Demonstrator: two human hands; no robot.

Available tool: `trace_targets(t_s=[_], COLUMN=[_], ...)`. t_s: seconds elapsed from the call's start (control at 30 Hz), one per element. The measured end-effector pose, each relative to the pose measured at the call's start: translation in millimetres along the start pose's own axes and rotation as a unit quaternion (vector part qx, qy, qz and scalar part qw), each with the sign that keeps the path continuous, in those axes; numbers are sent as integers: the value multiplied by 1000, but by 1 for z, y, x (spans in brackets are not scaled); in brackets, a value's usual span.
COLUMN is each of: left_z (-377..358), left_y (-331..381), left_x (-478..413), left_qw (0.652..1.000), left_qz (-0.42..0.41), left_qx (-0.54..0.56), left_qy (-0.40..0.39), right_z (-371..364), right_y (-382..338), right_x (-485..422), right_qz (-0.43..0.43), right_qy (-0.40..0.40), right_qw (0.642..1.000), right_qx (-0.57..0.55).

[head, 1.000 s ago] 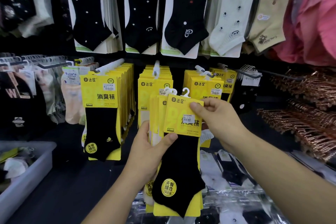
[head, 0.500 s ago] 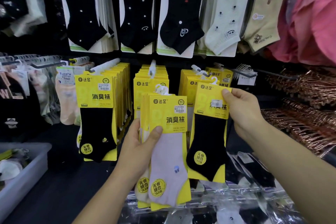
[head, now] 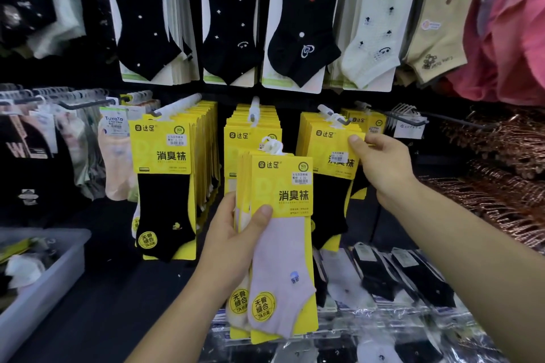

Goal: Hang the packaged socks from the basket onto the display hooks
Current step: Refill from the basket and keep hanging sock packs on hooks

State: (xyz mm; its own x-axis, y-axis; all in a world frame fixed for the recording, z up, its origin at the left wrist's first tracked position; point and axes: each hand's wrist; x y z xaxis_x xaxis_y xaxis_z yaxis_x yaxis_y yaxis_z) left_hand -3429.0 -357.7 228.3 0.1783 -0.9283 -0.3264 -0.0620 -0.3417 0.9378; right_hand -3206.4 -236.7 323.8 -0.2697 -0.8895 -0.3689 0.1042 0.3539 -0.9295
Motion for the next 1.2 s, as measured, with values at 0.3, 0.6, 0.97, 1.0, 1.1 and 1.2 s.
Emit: trace_targets(t_s=[0.3, 0.6, 0.97, 1.0, 1.1, 1.2], left_z=[-3, -13, -5, -5, -4, -4], left_y=[-2, 0, -3, -3, -3, -3], left_x=[1, 6, 2, 2, 3, 3], left_qw=[1000, 999, 999, 999, 999, 1000], left_qz=[-4, -29, -32, -31, -21, -13], left_qx=[-2, -12, -35, -29, -14, -9], left_qy=[2, 8, 26, 25, 20, 18], right_z=[0, -8, 12, 14, 20, 25], right_y=[3, -4, -9, -11, -14, -15], right_x=[29, 82, 62, 60, 55, 50], right_qz=[-41, 8, -22, -19, 2, 12], right_qy=[-34, -233, -97, -82, -47, -23], right_qw=[998, 972, 986, 986, 985, 985], right_qx=[30, 30, -135, -143, -167, -169])
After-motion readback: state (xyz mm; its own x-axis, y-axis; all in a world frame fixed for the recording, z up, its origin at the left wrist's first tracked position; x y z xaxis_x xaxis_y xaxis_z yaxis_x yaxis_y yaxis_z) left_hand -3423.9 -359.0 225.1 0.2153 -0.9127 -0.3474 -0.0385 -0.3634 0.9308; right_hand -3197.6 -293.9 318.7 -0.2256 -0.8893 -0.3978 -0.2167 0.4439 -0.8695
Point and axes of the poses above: each hand's wrist, its own x-axis away from the middle knuckle, its own z-axis out of the back of the hand, y = z × x, and after that the axes turned 7 degrees about -x, right-handed
